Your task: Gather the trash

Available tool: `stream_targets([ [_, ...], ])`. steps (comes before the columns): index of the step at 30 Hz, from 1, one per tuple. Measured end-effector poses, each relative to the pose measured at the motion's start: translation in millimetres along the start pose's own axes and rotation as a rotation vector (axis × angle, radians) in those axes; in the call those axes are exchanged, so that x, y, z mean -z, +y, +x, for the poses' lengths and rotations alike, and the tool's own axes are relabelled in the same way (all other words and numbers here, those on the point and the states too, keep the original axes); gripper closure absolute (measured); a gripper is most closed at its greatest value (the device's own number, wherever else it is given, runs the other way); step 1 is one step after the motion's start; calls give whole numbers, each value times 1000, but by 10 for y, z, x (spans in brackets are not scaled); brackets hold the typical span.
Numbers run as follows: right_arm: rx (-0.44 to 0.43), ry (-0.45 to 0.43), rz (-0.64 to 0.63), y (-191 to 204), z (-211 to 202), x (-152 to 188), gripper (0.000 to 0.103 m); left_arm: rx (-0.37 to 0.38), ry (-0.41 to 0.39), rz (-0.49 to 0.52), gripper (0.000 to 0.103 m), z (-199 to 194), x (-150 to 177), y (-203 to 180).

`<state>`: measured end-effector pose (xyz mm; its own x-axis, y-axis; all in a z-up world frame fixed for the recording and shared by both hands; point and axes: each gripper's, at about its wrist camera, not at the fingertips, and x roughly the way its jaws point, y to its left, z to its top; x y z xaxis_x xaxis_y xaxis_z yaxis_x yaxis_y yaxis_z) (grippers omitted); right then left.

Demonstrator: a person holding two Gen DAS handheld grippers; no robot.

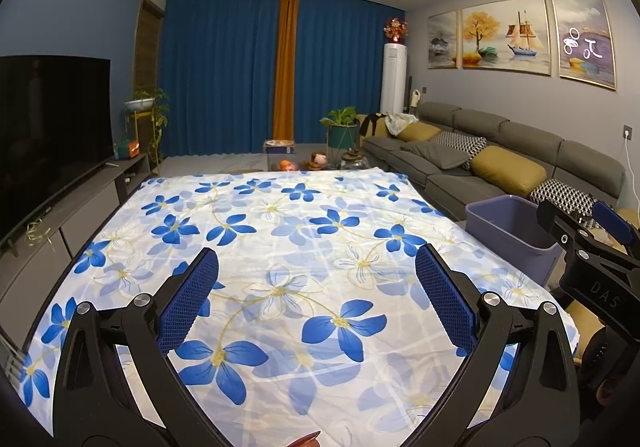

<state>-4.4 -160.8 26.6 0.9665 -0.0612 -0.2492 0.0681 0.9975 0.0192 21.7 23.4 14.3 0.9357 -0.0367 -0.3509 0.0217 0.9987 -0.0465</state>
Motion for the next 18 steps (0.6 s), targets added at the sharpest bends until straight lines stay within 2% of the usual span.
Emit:
stream_targets([
  [18,0,2,2,2,-4,3,5,0,6,4,6,9,16,-33],
])
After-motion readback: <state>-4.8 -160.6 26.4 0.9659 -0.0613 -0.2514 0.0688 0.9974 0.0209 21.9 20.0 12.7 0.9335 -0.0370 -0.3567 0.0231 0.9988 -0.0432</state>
